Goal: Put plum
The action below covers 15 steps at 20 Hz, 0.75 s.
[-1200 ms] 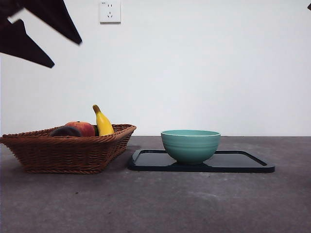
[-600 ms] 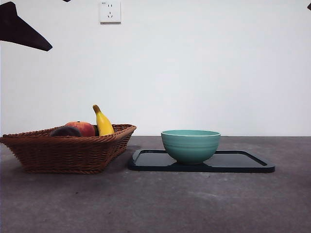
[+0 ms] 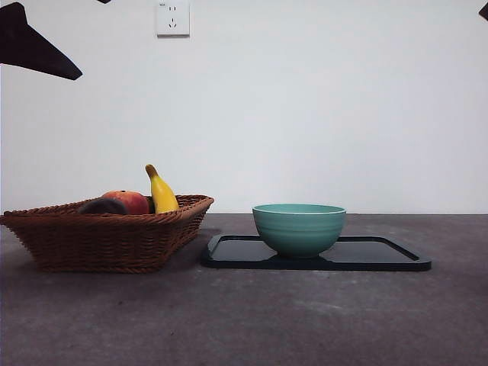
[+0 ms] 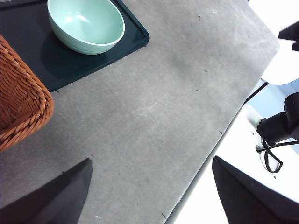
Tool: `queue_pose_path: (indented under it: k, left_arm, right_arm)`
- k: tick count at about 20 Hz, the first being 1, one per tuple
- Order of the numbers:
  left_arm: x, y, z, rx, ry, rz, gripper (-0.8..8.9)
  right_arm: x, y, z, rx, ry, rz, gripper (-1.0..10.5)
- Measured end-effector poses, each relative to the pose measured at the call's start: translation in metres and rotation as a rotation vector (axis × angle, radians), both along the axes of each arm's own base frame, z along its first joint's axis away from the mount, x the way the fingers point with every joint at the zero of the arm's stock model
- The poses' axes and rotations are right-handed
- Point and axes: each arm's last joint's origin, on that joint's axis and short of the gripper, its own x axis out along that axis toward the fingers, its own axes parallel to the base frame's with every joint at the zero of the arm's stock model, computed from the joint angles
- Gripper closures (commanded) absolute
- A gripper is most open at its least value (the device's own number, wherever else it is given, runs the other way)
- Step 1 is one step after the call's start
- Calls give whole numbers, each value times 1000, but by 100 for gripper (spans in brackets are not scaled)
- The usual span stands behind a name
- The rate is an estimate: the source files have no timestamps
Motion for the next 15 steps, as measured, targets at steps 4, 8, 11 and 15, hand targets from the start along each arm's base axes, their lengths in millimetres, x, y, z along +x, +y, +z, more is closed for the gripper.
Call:
queue_pose_path:
  k: [4, 8, 11, 15]
  left_arm:
    - [0, 0, 0, 0, 0, 0, 409]
    - [0, 0, 0, 0, -1, 0, 409]
    - [0, 0, 0, 0, -1, 0, 409]
    - [0, 0, 0, 0, -1, 0, 409]
  right_arm:
    - [14, 5, -1, -25, 45, -76, 703]
    - [46, 16, 11, -55, 87, -126, 683]
    - [85, 23, 27, -76, 101, -163, 682]
    - [147, 29, 24, -136, 161, -198, 680]
